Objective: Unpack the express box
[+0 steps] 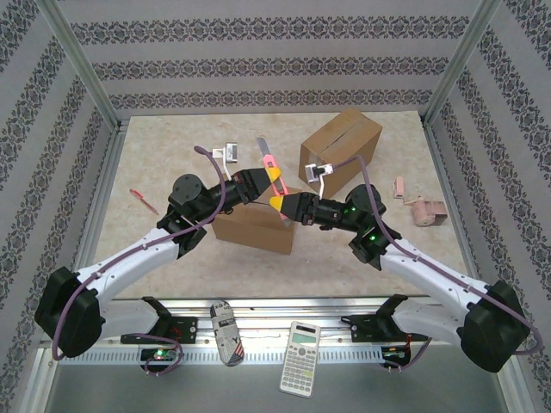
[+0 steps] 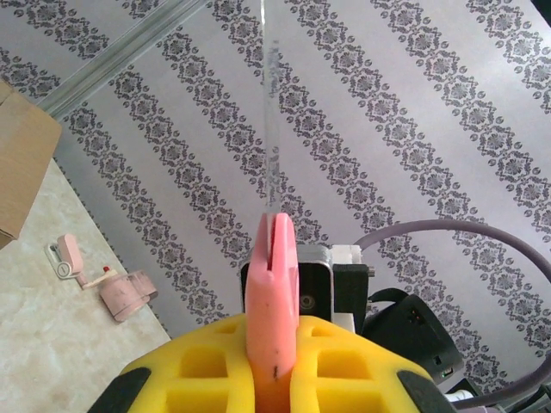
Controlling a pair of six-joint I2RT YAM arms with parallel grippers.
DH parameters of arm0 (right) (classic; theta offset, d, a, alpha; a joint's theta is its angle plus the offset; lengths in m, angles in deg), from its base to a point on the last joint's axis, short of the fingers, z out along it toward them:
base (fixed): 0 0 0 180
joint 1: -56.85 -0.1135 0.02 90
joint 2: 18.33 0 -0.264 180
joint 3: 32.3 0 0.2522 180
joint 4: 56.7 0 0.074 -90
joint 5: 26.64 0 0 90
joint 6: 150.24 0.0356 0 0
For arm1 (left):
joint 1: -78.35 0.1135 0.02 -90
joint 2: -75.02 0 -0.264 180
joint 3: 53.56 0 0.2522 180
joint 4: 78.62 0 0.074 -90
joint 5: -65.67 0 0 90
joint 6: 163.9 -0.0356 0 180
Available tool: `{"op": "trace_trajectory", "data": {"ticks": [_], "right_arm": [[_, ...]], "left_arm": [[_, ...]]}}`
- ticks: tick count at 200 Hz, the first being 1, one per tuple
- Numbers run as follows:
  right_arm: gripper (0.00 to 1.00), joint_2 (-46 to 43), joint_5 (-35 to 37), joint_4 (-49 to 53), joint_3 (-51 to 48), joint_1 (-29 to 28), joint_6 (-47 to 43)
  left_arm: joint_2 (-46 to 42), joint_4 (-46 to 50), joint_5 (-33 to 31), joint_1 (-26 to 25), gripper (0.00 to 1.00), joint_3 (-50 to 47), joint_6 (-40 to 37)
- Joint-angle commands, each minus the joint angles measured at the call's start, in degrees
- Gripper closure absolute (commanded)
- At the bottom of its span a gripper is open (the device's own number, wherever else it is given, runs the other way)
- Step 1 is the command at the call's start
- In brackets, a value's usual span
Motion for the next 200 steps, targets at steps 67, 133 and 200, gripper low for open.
{"op": "trace_trajectory", "data": {"ticks": [67,133,200], "right_arm": [[0.81,0.17,6.72,-14.0,-2.6,-1.02,4.0],[0.8,1.52,8.18,-15.54,-2.29,-1.03,5.15],[1.0,1.42,10.04,-13.97,-1.87,-1.02,5.68]], "left_arm": [[-1.91,-2.05,-2.16,0.4,1.0,-1.16,-0.7],[-1.3,-2.51,-1.74,0.4,1.0,-1.44,-0.35],[-1.97,-0.8,-1.47,0.48,1.0,-1.35,-1.27]]}}
